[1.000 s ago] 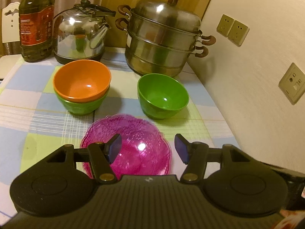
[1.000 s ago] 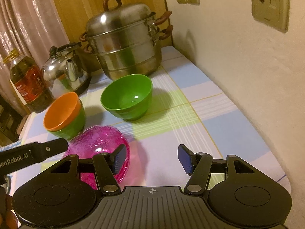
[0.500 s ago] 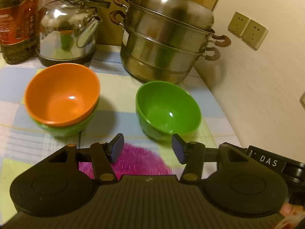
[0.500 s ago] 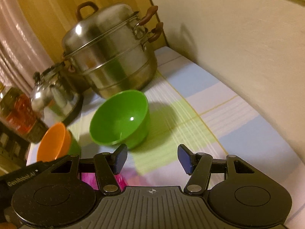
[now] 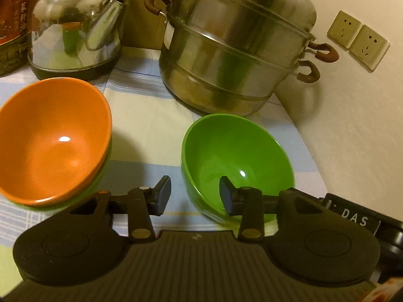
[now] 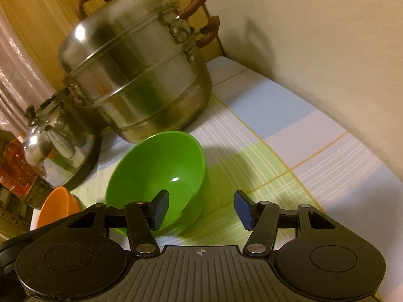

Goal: Organize plates and bowls
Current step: 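Close both grippers on the rim of the green bowl, then carry the green bowl with both grippers and lower it onto the orange bowl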

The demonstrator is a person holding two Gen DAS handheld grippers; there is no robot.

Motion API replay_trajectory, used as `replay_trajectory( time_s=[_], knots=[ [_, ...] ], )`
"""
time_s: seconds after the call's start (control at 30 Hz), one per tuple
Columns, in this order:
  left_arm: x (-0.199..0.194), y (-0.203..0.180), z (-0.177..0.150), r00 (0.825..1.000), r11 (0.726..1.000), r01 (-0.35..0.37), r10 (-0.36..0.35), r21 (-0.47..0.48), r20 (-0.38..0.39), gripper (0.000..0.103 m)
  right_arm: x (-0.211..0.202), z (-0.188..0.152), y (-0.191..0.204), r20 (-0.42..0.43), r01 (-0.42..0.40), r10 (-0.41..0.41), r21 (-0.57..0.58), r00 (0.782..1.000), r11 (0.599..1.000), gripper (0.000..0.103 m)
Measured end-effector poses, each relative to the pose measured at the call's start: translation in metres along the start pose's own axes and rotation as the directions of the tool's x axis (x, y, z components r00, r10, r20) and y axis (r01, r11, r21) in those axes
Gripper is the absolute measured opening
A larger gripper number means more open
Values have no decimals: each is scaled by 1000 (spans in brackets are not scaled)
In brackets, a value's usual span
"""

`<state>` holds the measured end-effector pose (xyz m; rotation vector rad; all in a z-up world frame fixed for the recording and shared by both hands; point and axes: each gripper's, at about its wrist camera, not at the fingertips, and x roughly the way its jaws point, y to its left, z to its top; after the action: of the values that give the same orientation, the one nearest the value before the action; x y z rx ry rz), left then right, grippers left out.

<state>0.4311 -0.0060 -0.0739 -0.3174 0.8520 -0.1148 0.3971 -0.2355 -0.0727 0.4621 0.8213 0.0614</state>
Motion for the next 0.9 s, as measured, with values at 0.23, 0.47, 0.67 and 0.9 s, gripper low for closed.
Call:
replay_trajectory(
  time_s=[0.23, 0.47, 0.67, 0.9],
  knots=[
    [18, 4, 2, 1000, 1000, 8, -7, 6, -23, 24, 20, 4, 0, -24, 28, -29, -19, 999, 999, 37],
    [23, 2, 1, 1000, 1000, 4, -3, 15, -25, 18, 29, 5, 3, -38, 35, -36, -43, 999, 998, 30],
    [23, 1, 1, 1000, 1000, -2, 3, 23, -31, 18, 34, 4, 9, -44, 28, -32, -80, 999, 996, 19],
    [8, -1, -6, 1000, 1000, -2, 3, 31, -29, 17, 25, -3, 12, -57, 42, -48, -103, 997, 994, 18]
  ],
)
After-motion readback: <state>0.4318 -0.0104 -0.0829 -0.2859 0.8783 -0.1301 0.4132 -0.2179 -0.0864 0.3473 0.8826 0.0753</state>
